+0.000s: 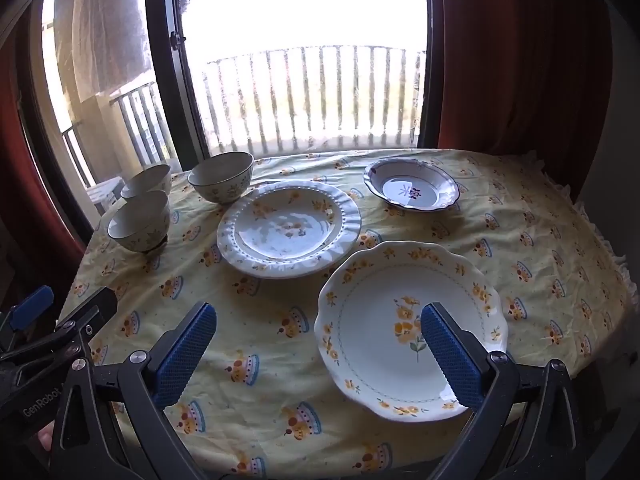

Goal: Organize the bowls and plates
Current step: 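Move both tools toward the large white yellow-flower plate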

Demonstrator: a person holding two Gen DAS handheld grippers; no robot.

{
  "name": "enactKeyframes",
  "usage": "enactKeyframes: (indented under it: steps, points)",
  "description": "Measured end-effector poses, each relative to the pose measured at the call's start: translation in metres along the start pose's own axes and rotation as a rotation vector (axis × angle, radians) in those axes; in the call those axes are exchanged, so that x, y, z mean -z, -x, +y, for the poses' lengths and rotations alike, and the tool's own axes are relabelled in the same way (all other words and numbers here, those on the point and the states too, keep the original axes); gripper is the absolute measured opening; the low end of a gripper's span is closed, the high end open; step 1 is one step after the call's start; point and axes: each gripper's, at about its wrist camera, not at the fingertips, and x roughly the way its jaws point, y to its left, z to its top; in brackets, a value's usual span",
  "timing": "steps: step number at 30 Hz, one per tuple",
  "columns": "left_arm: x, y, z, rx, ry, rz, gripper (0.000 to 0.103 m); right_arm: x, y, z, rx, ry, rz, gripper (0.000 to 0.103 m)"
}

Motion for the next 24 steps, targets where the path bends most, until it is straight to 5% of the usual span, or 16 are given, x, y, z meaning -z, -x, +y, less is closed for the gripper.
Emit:
enactKeyframes:
  steps: [19, 24]
  points:
    - [-0.002, -0.002, 0.004, 0.004, -0.037, 0.008, 0.098, 0.001, 0.000, 0.004, 0.022, -0.024, 0.004, 0.103]
    - [-0.003, 0.001, 0.008, 0.024, -0.034, -0.047, 0.098, 0.001, 0.002, 0.006, 0.020, -0.033, -0.001, 0.103]
